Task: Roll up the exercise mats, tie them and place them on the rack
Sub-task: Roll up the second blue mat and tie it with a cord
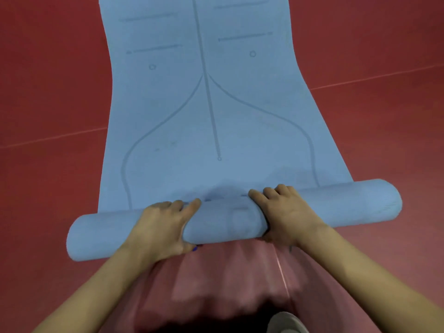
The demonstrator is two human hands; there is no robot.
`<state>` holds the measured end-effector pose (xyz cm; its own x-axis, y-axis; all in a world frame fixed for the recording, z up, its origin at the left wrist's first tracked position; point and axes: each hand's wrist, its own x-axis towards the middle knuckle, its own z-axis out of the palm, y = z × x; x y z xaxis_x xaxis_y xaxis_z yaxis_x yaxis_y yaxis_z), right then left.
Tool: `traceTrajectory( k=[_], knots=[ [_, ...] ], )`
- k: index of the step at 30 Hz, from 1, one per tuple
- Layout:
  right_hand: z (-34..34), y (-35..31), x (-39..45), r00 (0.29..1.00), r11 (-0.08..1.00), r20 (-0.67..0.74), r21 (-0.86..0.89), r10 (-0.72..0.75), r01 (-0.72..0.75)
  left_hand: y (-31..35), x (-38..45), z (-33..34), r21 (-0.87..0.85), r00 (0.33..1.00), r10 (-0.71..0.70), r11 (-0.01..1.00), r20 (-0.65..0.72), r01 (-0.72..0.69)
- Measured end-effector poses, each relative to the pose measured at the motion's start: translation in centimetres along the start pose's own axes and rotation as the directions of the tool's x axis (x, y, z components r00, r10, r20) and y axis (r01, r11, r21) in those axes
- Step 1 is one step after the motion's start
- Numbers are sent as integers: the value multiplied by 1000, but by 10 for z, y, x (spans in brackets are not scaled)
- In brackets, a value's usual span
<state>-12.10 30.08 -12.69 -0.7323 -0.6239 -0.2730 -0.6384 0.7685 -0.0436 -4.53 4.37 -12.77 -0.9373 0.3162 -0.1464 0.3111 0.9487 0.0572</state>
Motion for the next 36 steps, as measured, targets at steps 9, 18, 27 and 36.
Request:
traceTrajectory(
  k=[9,18,27,36],
  knots=[
    [9,-26,-68,987,996,135,-2,-87,88,46,-70,9,-75,975,-39,996,218,56],
    [-2,-38,-88,923,986,348,92,-166,142,60,-96,11,-157,948,-32,984,316,85],
    [9,-36,-100,949,987,309,158,-65,17,53,-94,15,-225,953,-20,970,301,92],
    [47,-44,-155,949,945,-193,261,250,-196,40,-72,7,-219,905,33,974,424,67]
  ],
)
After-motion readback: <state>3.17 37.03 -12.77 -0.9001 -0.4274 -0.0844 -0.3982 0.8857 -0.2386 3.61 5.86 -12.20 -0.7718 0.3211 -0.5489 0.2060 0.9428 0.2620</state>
